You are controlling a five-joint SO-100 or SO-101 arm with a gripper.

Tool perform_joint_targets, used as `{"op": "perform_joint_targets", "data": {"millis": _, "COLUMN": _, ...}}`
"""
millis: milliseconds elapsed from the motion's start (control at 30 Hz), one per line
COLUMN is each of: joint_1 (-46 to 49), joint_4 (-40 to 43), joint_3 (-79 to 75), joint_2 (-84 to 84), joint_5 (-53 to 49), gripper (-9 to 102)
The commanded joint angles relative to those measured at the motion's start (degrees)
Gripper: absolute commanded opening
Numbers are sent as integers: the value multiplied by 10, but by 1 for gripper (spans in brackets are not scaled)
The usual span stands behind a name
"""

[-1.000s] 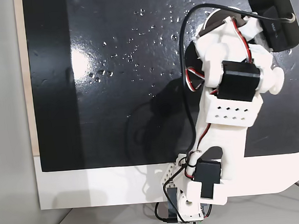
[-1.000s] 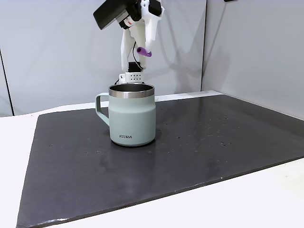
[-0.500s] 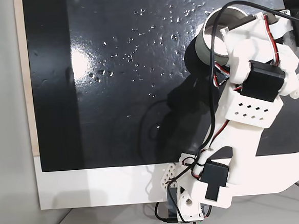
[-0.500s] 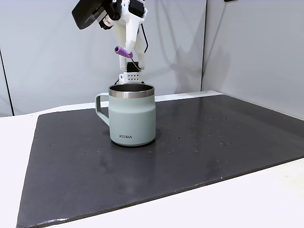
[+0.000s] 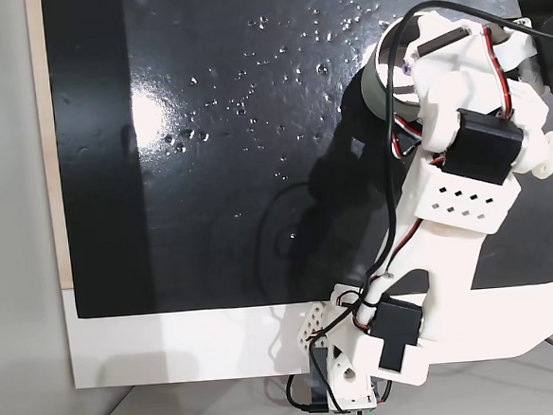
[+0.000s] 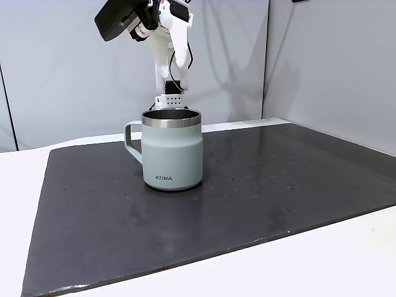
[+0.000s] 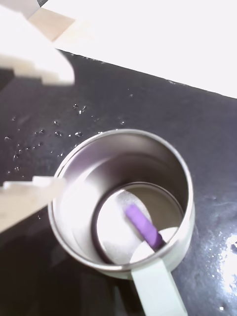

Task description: Grasp a pengrip and put it in the cup.

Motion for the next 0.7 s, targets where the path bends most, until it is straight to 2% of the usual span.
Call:
{"op": "perform_joint_targets", "data": {"millis": 0, "joint_1": -6, "joint_4": 10, "joint_3": -9, "joint_2": 32, "joint_5": -4, "gripper": 30}}
{"op": "perform_joint_targets", "data": {"millis": 667, "joint_1": 10, "joint_4": 14, "joint_3": -9, "joint_2": 32, "joint_5": -16, "gripper": 30}}
